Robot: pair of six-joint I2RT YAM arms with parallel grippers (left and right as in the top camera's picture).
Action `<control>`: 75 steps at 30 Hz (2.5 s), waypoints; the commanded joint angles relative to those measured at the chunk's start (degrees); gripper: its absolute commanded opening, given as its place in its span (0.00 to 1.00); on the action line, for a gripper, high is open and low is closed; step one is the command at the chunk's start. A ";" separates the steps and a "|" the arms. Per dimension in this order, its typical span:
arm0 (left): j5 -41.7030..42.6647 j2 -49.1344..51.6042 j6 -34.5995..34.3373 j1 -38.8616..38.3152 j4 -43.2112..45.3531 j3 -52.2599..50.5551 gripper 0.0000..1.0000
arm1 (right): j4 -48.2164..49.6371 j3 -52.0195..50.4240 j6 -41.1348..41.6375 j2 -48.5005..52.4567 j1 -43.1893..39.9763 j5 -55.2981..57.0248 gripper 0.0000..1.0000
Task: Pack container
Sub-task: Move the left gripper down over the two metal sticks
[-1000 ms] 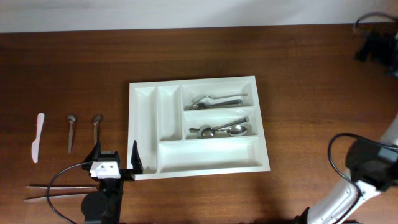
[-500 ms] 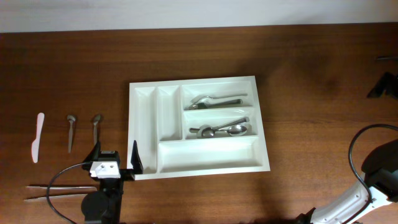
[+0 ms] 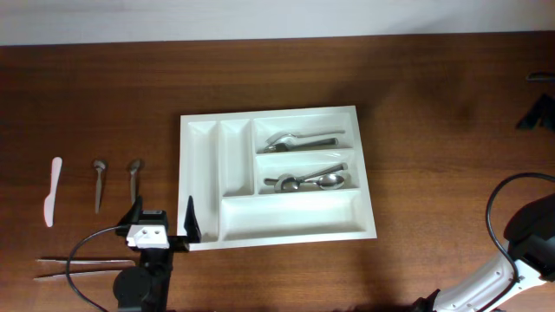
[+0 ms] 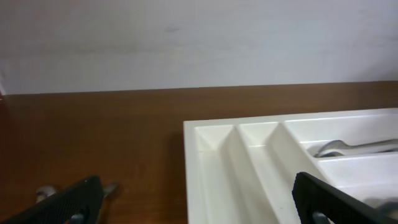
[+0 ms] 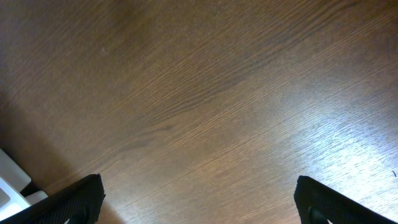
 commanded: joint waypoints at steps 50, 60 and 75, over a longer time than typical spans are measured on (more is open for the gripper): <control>-14.14 53.48 -58.58 19.78 -69.24 47.41 0.99 | 0.13 -0.15 0.48 -0.04 0.11 -0.31 0.99; -15.69 57.22 -50.88 36.89 -70.16 47.36 0.99 | 0.15 -0.15 0.48 -0.04 0.11 -0.31 0.99; -9.90 74.55 -41.44 48.15 -59.36 47.34 0.99 | 0.15 -0.15 0.48 -0.04 0.11 -0.31 0.99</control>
